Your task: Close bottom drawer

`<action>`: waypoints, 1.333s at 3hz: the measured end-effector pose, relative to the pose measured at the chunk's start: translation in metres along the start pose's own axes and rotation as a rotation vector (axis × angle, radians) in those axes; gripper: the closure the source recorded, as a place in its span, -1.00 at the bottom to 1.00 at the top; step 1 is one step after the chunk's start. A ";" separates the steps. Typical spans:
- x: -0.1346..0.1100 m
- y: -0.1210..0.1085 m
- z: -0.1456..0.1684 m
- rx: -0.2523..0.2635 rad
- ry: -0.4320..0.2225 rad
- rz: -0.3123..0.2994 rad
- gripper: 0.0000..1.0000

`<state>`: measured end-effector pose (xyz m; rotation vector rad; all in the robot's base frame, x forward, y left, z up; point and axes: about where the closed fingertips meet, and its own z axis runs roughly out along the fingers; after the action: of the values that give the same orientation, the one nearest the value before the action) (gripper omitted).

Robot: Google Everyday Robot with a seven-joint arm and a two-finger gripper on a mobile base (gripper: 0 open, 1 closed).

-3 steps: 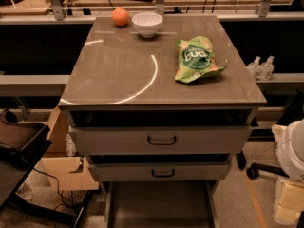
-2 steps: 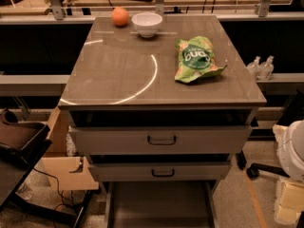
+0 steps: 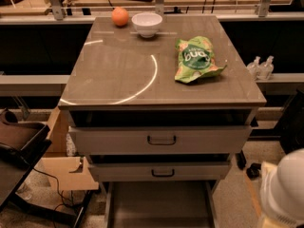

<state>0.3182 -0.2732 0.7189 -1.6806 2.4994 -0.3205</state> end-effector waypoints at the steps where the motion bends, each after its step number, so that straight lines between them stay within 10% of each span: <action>1: 0.008 0.044 0.078 -0.051 0.023 0.015 -1.00; 3: 0.008 0.093 0.174 -0.146 0.093 -0.050 -1.00; 4: 0.008 0.093 0.174 -0.146 0.093 -0.050 -1.00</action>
Offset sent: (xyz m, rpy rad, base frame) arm -0.0650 0.0044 -0.2320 -0.0211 0.1659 -0.0478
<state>0.2674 -0.2663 0.5283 -1.8246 2.6093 -0.2313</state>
